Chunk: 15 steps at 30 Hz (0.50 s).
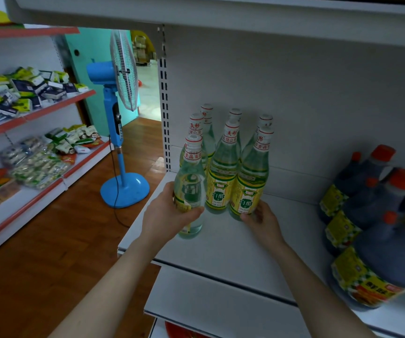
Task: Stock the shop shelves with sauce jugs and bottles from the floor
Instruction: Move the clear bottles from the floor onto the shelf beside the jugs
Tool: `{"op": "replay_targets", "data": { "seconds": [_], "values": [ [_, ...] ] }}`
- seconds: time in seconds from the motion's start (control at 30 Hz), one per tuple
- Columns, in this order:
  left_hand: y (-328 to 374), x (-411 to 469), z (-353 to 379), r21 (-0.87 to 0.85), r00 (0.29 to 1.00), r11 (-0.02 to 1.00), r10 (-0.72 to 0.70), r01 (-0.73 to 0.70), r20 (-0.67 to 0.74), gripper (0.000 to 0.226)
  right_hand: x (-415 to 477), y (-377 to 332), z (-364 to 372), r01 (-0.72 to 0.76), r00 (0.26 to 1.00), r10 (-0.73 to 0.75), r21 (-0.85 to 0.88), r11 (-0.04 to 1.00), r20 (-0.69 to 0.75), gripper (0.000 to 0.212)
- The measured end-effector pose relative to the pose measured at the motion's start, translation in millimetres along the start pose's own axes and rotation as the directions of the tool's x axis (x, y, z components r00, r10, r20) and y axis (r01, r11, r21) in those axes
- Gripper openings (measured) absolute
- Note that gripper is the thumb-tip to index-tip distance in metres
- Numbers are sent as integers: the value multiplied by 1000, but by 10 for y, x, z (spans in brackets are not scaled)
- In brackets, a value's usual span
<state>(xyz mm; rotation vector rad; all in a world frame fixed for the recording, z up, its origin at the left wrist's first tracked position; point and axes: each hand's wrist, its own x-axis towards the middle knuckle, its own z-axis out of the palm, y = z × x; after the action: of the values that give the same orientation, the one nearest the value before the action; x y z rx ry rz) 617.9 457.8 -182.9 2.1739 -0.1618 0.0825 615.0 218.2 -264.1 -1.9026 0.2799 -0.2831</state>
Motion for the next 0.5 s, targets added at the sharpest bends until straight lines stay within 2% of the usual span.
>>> {"op": "replay_targets", "data": {
  "seconds": [0.23,0.37,0.43,0.5],
  "values": [
    [-3,1,15,-24,1000,1000,13,-13,-3,50,13,31,20,-9,1000,10,-24,1000,9,50],
    [-59,5,61,-74,1000,997,18,-18,-8,54,-25,-52,20,-40,999,42,-64,997,24,64],
    [-115,-18,107,-105,999,994,38,-41,-33,56,-105,-111,15,-57,998,59,-143,988,9,66],
    [-193,-68,163,-135,997,989,61,-67,-49,59,-216,-110,8,-32,999,33,-301,953,-3,67]
  ]
}}
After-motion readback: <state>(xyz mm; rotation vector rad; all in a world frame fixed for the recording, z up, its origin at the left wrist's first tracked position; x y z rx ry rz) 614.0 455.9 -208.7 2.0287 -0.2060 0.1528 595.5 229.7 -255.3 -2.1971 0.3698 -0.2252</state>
